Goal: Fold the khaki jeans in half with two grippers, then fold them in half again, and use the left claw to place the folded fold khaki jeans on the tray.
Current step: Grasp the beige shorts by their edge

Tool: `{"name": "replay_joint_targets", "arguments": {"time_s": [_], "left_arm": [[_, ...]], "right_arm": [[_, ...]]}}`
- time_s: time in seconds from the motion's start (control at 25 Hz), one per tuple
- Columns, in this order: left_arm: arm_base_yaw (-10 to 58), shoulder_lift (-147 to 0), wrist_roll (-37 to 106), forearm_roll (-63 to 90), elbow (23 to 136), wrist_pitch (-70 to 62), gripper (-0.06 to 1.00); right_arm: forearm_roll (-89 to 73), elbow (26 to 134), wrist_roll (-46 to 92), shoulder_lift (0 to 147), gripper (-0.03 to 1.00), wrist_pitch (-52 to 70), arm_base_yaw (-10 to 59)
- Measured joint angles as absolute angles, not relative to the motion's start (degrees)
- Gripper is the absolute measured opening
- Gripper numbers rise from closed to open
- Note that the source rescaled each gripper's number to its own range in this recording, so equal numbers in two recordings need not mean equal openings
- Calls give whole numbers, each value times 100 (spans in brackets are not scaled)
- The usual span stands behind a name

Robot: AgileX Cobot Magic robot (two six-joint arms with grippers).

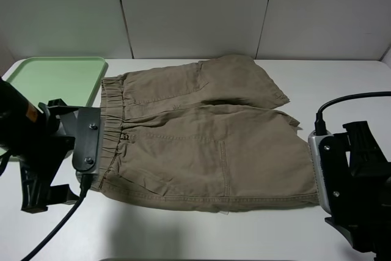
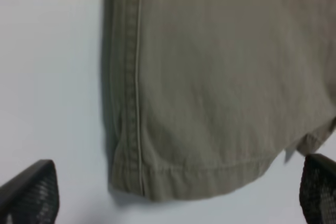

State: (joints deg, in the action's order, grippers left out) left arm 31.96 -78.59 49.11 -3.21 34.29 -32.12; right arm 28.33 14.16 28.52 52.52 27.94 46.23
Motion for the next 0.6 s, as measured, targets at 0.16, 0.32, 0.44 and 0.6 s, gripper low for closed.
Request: {"name": "replay_joint_targets", "arguments": {"time_s": [0.16,0.32,0.44,0.6], "left_arm": [[3196,-8124,4919,-353,3429,-3192,98],[3196,-8259,5201,-567,3429,-3228,98],[3196,-8264,5631,-910,3429,-3413,98],[3196,-8264,5834,-1413,3315,-3457,98]], "right_arm": [[3033,1258,2780,5474,100,2391,4623],[3501,1189,2703,5987,100,2256,4623],[3988,1189,2351,6357,100,2023,4623],[4902,1189,1445,6783,100,1404,4623]]}}
